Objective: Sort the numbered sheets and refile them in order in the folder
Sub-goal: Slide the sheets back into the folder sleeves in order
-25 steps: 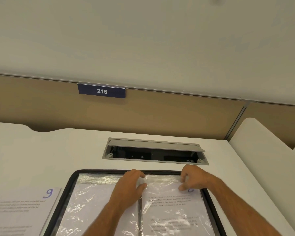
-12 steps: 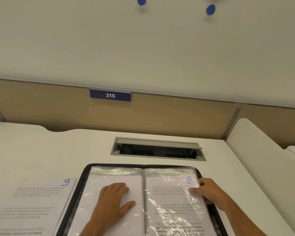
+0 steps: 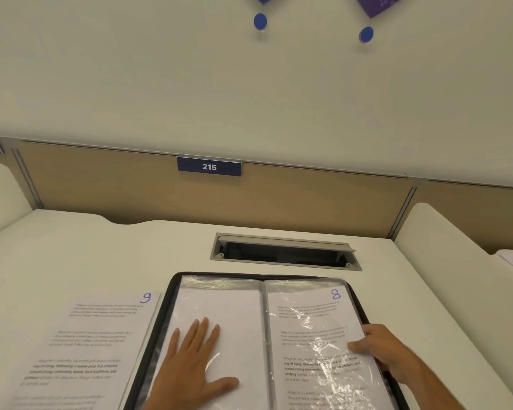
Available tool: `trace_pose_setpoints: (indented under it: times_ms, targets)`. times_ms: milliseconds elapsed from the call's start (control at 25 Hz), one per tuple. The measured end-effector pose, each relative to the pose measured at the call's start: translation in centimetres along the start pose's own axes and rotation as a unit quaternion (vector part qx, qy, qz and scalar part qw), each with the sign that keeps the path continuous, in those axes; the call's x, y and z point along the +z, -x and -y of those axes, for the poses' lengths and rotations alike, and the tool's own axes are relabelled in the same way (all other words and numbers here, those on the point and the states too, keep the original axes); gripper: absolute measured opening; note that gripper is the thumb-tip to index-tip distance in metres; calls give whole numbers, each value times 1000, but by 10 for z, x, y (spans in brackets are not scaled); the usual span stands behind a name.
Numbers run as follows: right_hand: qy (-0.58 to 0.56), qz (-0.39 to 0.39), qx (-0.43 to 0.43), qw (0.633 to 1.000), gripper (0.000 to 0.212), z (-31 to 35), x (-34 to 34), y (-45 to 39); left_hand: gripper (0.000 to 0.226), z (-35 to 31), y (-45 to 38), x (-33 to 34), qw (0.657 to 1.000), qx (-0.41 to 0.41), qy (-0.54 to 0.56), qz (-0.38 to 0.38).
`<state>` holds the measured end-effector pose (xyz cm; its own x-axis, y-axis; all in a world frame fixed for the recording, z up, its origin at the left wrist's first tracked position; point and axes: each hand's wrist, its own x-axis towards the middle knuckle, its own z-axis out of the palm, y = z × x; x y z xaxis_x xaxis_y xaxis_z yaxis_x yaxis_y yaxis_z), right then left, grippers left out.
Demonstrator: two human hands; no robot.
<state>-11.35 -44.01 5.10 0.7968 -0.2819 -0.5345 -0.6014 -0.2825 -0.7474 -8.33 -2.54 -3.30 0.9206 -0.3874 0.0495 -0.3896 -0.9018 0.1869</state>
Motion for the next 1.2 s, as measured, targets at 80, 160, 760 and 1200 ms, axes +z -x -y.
trace_pose_setpoints:
  times_ms: [80,160,760,1200]
  targets:
    - [-44,-11,-11,999,24,6,0,11,113,5,7,-1,1000,8,1,-9]
    - [-88,-23,-19,996,24,16,0,23,116,8,13,-4,1000,19,5,1]
    - [-173,24,-99,980,24,109,58,85,114,44,22,-2,991,116,-33,60]
    - [-124,88,-135,979,18,142,176,90,97,-7,-8,-97,860,-115,496,-20]
